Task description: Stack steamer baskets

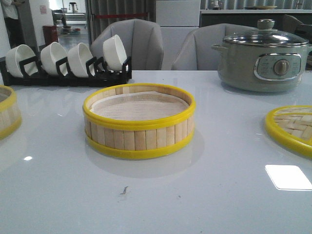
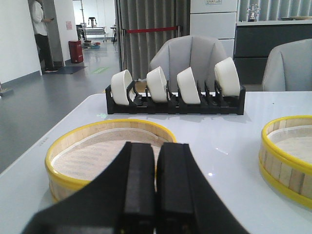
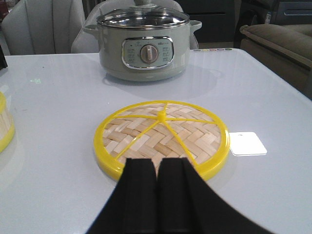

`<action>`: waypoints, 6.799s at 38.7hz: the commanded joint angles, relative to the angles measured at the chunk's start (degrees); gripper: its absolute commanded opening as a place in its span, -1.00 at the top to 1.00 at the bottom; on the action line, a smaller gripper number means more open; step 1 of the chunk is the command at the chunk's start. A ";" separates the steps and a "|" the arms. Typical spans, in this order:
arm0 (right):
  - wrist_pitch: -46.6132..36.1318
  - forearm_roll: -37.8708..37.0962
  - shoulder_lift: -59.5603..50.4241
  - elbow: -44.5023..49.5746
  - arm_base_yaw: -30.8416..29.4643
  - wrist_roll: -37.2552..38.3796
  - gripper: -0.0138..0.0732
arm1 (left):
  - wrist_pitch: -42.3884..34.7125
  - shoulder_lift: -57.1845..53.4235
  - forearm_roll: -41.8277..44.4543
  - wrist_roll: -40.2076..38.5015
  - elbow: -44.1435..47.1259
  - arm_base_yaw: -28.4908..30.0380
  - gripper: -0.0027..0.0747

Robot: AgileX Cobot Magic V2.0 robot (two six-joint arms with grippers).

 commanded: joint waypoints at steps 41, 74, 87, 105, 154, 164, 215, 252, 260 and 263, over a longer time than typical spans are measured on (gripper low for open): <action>-5.00 0.40 -1.22 -0.83 0.01 -0.44 0.57 | 45.93 62.22 8.77 4.41 -84.25 -0.42 0.70; -5.00 0.40 -1.22 -0.83 0.01 -0.44 0.57 | 49.32 64.53 8.91 10.30 -83.39 -0.42 0.70; -5.00 0.40 -1.22 -0.83 0.01 -0.44 0.57 | 49.51 64.53 8.45 10.30 -83.39 -0.42 0.70; -5.00 0.40 -1.22 -0.83 0.01 -0.44 0.57 | 49.58 64.53 8.45 10.30 -83.39 -0.42 0.70; 2.74 -4.78 20.82 -30.99 7.23 -0.52 0.57 | 50.96 64.53 8.93 10.30 -83.39 -0.29 0.70; 18.58 -5.83 47.83 -56.57 7.23 -0.46 0.57 | 51.28 64.65 8.56 10.30 -83.39 -0.29 0.70; 12.70 -6.66 55.20 -60.29 7.23 -1.07 -0.51 | 45.65 73.17 3.08 6.33 -83.39 -0.29 -0.21; 16.11 -6.66 55.20 -60.22 7.23 -1.07 -0.51 | 38.78 98.31 -5.63 7.26 -83.39 -3.61 -0.21; 16.29 -6.66 55.20 -60.22 7.23 -1.07 -0.51 | 37.11 103.47 -5.63 7.26 -83.39 -3.61 -0.21; 16.46 -6.66 55.20 -60.22 7.23 -1.07 -0.51 | 36.69 105.24 -5.63 7.26 -83.39 -3.61 -0.21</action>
